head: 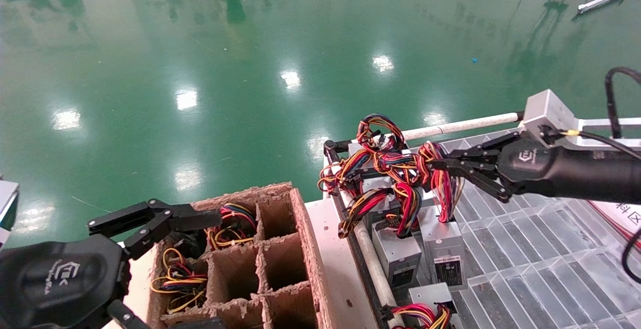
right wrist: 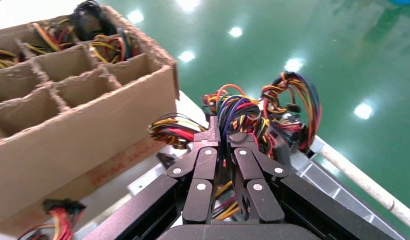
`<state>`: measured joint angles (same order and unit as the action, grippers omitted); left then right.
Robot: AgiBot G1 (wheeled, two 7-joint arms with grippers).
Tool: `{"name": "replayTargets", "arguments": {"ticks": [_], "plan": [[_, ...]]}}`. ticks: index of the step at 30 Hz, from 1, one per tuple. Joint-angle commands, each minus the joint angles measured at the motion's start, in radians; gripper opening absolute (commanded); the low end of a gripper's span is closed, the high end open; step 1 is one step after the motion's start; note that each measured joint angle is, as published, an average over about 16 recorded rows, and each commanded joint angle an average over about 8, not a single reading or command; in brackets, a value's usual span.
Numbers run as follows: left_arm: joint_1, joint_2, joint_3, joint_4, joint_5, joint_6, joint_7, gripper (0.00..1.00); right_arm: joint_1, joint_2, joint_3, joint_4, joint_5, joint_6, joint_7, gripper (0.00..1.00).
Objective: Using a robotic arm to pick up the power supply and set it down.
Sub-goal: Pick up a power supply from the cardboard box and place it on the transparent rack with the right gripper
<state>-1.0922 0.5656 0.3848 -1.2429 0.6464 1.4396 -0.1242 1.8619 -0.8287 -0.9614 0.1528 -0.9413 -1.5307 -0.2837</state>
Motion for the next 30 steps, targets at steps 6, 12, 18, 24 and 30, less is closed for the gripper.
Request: {"name": "replayTargets", "arguments": {"ticks": [6,12,18,24,30], "plan": [[0.000,0.000,0.000,0.000,0.000,0.000,0.000,0.90,0.001,-0.035,0.006,-0.060,0.008,0.022,-0.018,0.00],[0.000,0.000,0.000,0.000,0.000,0.000,0.000,0.89,0.012,-0.050,0.011,-0.080,0.016,0.009,-0.030,0.00],[0.000,0.000,0.000,0.000,0.000,0.000,0.000,0.89,0.001,-0.054,0.015,-0.099,0.023,-0.010,-0.039,0.00],[0.000,0.000,0.000,0.000,0.000,0.000,0.000,0.90,-0.029,-0.049,0.025,-0.120,0.039,-0.023,-0.041,0.00],[0.000,0.000,0.000,0.000,0.000,0.000,0.000,0.91,-0.054,-0.038,0.047,-0.128,0.072,-0.034,-0.034,0.00]]}}
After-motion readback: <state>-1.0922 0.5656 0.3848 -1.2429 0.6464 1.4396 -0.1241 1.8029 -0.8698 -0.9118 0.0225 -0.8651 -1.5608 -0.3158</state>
